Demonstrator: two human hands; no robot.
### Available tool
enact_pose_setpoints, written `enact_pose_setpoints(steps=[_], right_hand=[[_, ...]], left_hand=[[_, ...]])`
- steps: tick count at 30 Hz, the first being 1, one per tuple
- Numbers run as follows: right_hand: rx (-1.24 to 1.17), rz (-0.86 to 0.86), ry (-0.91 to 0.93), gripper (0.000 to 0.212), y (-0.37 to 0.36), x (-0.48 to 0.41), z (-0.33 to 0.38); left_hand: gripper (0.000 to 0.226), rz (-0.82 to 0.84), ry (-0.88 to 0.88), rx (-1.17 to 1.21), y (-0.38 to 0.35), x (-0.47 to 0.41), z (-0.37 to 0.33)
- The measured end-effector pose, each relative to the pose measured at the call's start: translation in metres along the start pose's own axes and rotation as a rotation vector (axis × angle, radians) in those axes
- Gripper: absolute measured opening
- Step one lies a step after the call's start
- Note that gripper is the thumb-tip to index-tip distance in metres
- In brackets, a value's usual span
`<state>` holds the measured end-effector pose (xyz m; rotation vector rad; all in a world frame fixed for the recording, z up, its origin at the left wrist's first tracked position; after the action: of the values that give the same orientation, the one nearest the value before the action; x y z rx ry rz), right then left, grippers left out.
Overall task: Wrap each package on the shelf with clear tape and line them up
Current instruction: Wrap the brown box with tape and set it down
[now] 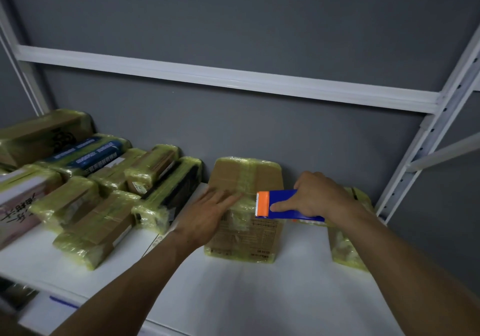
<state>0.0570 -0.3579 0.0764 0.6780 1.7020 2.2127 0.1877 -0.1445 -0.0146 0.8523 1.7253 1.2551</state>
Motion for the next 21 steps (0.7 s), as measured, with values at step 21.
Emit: enact_pose_setpoints(steps=[21], right_hand=[[-0.067, -0.006, -0.014, 0.070, -0.005, 0.016, -0.022]], left_hand=[[0.026, -0.091, -0.113, 0.227, 0.000, -0.020, -0.011]])
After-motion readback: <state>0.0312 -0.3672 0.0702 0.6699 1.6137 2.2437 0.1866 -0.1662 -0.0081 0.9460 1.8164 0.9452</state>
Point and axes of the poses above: each hand's wrist, its own x-axis away from the middle knuckle, its own y-axis out of the back of the hand, z = x × y, the point moved 5 cm from there along -x, towards the middle knuckle, and after that the axes turned 9 degrees about z, right-handed, at the moved point
